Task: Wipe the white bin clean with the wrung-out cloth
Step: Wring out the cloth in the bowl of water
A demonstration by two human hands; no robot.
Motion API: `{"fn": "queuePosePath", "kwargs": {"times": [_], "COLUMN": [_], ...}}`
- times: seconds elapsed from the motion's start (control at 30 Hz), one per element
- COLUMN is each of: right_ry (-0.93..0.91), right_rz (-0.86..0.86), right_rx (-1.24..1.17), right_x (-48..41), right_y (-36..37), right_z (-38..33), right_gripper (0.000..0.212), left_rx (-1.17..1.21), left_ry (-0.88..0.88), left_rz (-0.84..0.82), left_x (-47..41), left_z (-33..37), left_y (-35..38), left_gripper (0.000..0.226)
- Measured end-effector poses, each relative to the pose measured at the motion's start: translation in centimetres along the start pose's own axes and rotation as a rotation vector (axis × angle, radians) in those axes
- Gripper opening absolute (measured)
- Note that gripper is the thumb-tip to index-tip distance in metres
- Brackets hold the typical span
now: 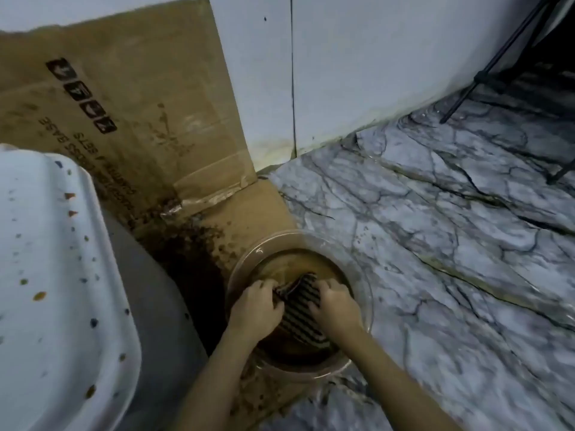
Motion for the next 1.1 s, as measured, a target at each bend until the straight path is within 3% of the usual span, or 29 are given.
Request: {"fn": "queuePosePath", "kwargs": {"times": [0.13, 0.33, 0.4, 0.5, 0.6, 0.73, 0.9, 1.0, 1.1], "right_ry": [0.207, 0.383, 0.422, 0.475, 0.463, 0.513, 0.557, 0.462, 0.398], "right_rz": [-0.132, -0.236, -0.24, -0.205, -0.181, -0.198, -0.411, -0.518, -0.529], "right_rx": [-0.052, -0.275, -0.319, -0.439, -0.62, -0.825, -1.084, -1.291, -1.27], "right_x": [-0.2, -1.2, -1.6, -2.2, -2.6, -2.8, -3.1, -2.9, -2.7], "right_y": [2.4, 3.5, 3.9, 4.3, 4.1, 3.7, 3.2, 3.1, 3.2], "right_z": [1.3, 1.4, 1.4, 1.7, 1.6, 0.6, 0.1, 0.6, 1.1], "right_gripper": [0.073, 0.091, 0.084, 0.045, 0.019, 0.019, 0.017, 0.031, 0.028], "left_rx": [-0.093, -0.194, -0.193, -0.105, 0.066, 0.295, 0.654, 0.839, 0.875], "left_ry": [-0.062, -0.093, -0.089, -0.128, -0.157, -0.186, -0.344, -0.38, -0.388], "left_rz": [-0.092, -0.189, -0.16, -0.068, 0.006, 0.076, 0.137, 0.136, 0.136], "left_x": [-1.0, -2.9, -3.1, -2.9, -2.7, -2.2, -1.8, -2.0, -2.1], "left_z": [-1.6, -2.6, -2.6, -2.6, -2.8, -2.5, -1.1, -1.0, -1.1], "left_y": [2.9, 4.5, 4.6, 4.5, 4.5, 5.2, 6.0, 6.5, 6.4], "left_gripper": [0.07, 0.079, 0.077, 0.07, 0.045, 0.03, 0.049, 0.048, 0.038]}}
Point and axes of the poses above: each hand's wrist, its own x-axis away from the middle knuckle, its own y-axis out of the palm, z = x × y, the point moved 2 cm from there along -x, towards the middle knuckle, and after that the axes turned 13 degrees about y, right-handed, at the moved point
